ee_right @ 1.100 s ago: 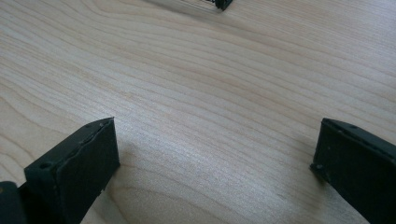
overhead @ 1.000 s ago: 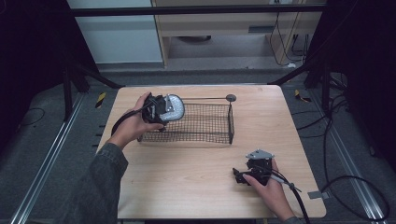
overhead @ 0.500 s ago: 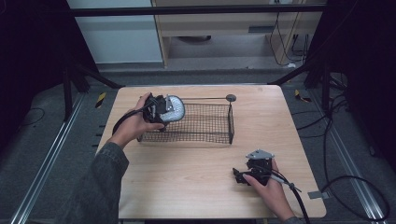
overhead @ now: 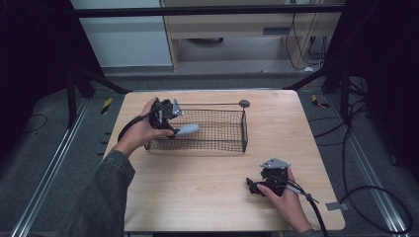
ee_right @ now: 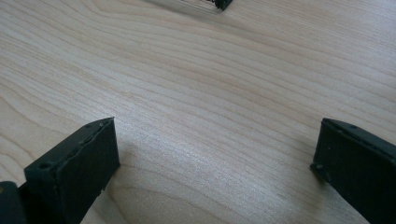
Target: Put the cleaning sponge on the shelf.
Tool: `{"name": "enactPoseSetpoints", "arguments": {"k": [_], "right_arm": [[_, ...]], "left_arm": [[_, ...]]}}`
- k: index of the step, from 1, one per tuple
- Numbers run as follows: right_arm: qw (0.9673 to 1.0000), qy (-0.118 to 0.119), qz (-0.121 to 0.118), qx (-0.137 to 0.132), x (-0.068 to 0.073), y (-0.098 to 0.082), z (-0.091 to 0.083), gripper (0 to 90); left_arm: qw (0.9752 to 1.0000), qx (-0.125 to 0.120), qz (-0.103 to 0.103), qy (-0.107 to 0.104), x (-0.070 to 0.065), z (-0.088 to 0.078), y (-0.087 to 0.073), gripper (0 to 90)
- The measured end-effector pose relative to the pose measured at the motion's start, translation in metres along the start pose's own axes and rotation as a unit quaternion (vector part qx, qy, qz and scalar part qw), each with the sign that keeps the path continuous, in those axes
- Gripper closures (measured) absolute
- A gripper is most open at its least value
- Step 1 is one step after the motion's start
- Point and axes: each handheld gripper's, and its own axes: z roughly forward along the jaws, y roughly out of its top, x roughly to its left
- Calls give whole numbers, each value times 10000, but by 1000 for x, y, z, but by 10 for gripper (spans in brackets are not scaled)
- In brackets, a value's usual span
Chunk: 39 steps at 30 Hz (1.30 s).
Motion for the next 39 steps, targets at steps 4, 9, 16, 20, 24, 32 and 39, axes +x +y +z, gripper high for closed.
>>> {"name": "enactPoseSetpoints", "arguments": {"k": [4,9,16,20,24,32,39], "right_arm": [[10000,0,-4,-5,0,0,0,4],[10000,4,-3,-5,0,0,0,4],[10000,5,-2,-4,0,0,0,4],[10000,-1,-5,-4,0,0,0,4],[10000,2,2,-1,0,0,0,4],[10000,3,2,-4,0,0,0,4],[10000,5,4,-3,0,0,0,4]], "left_arm": [[10000,-45,-33,0,-1,-2,1,49],[9998,-170,-85,-36,-2,-7,3,61],[9991,-294,-303,-53,-3,-14,4,82],[9985,-401,-378,-62,-6,-18,4,89],[9967,-524,-600,-135,-11,-22,4,91],[9925,-666,-1004,-195,-22,-32,2,90],[9859,-800,-1431,-345,-37,-42,1,80]]}}
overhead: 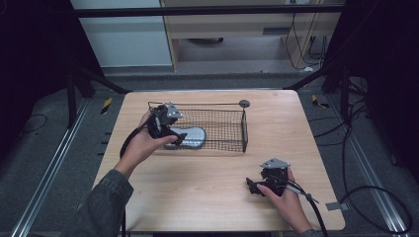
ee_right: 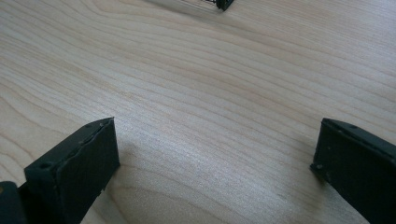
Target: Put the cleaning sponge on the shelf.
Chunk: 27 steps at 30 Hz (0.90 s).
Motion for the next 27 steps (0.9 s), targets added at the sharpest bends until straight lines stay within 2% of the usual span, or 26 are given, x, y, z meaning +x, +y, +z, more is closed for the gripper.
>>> {"name": "enactPoseSetpoints", "arguments": {"k": [6,12,23,27], "right_arm": [[10000,-2,1,2,0,0,0,4],[10000,-6,6,1,0,0,0,4],[10000,-7,6,1,0,0,0,4],[10000,-6,5,2,0,0,0,4]], "left_arm": [[9997,-113,-188,-89,-15,-7,-3,69],[9997,-139,-163,-142,-28,-11,-8,61],[9992,-204,-326,-145,-39,-17,-22,51],[9985,-225,-483,-128,-39,-21,-31,45]]}}
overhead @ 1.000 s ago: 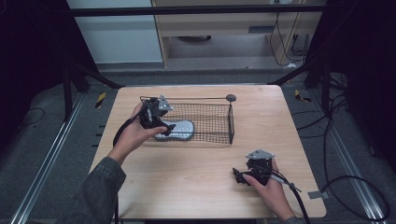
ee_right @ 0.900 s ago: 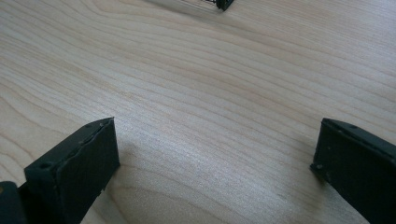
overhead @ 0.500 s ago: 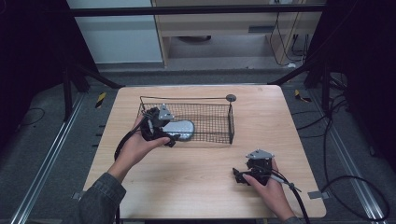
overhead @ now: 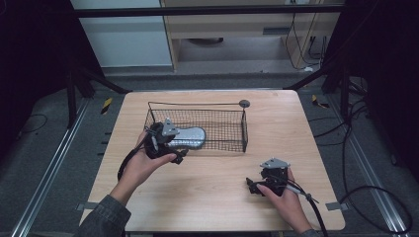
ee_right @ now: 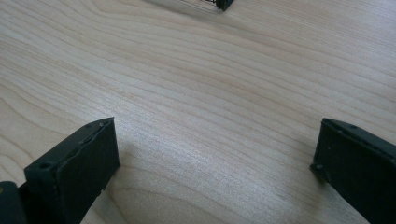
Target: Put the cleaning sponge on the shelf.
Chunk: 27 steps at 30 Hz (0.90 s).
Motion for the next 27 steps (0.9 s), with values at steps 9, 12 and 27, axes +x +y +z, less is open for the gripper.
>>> {"name": "enactPoseSetpoints", "arguments": {"k": [9,12,27], "right_arm": [[10000,-11,5,-3,0,0,0,4],[10000,-11,4,-4,0,0,0,4],[10000,-12,7,-3,0,0,0,5]], "left_arm": [[9994,-64,-337,89,4,-13,-20,38],[9990,-64,-405,155,4,-16,-29,38],[9933,151,-1088,372,19,-15,-91,42]]}}
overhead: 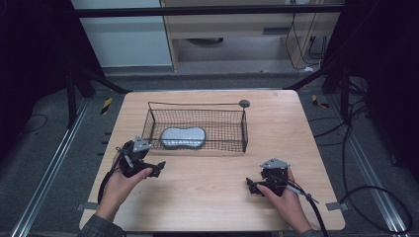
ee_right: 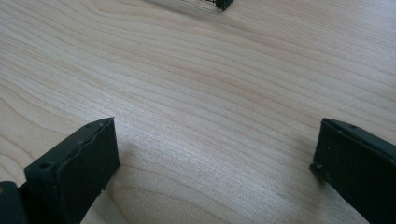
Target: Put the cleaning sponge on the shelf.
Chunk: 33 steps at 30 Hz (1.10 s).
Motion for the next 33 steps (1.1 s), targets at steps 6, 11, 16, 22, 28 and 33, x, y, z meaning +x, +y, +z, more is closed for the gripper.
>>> {"name": "enactPoseSetpoints", "arguments": {"k": [6,11,16,22,28,33], "right_arm": [[10000,-1,6,2,0,0,0,5],[10000,0,7,2,0,0,0,4],[10000,-1,6,2,0,0,0,5],[10000,-1,1,5,0,0,0,4],[10000,2,-16,3,0,0,0,4],[10000,7,-22,-2,0,0,0,4]], "left_arm": [[9995,182,-247,37,14,10,-19,41],[9988,335,-337,133,22,17,-30,41],[9979,374,-468,256,32,21,-38,41],[9958,417,-725,367,47,29,-49,43],[9940,351,-924,468,58,34,-55,44],[9932,402,-990,454,61,42,-60,42]]}}
